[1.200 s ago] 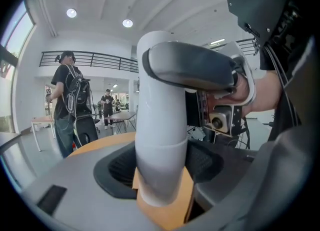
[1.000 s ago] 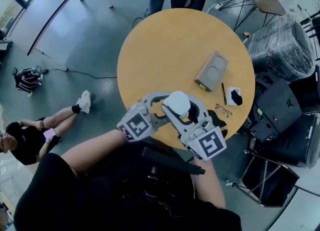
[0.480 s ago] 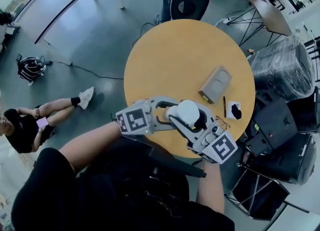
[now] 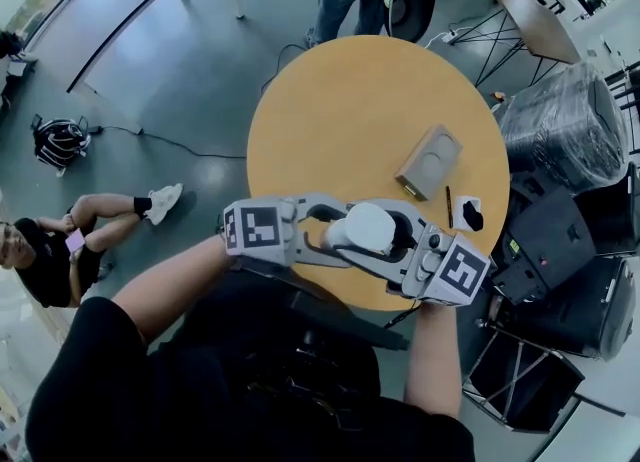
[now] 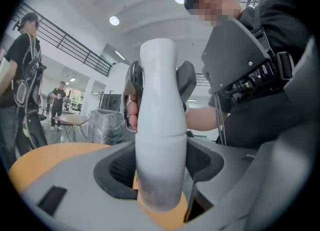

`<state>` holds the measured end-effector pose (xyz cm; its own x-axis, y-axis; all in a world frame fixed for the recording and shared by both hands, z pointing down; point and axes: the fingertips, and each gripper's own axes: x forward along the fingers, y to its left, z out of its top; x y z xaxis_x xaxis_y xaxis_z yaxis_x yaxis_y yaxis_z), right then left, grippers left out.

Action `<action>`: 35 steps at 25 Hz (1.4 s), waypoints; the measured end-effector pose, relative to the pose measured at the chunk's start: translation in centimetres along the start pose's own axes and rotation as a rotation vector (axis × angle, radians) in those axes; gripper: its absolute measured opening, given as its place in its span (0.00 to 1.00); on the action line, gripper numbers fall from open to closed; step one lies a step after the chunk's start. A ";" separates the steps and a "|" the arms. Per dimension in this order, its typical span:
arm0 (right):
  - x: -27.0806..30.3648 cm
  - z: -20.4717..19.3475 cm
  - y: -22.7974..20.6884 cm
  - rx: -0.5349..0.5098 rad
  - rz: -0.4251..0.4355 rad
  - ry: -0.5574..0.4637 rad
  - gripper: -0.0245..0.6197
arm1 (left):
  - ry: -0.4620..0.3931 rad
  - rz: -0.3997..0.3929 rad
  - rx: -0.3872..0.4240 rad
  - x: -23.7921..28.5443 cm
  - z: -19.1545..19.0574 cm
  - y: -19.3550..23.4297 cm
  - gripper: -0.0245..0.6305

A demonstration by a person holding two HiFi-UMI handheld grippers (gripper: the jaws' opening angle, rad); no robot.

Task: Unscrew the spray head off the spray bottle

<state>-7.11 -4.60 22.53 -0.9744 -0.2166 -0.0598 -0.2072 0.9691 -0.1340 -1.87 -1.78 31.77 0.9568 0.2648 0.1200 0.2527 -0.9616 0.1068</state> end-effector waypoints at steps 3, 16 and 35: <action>-0.7 0.1 -2.7 -0.032 -0.159 0.009 0.52 | 0.009 0.097 0.009 -0.3 0.2 1.9 0.50; -2.6 -1.6 -7.5 0.011 -0.744 0.022 0.57 | -0.004 0.546 -0.010 -1.4 1.3 8.6 0.50; -2.1 0.1 -2.9 -0.063 -0.298 -0.021 0.41 | -0.053 0.131 0.017 1.7 1.8 3.2 0.50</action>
<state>-4.47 -6.95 22.98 -0.8680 -0.4942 -0.0475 -0.4893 0.8677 -0.0872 0.84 -4.51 30.51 0.9879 0.1330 0.0793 0.1270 -0.9889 0.0769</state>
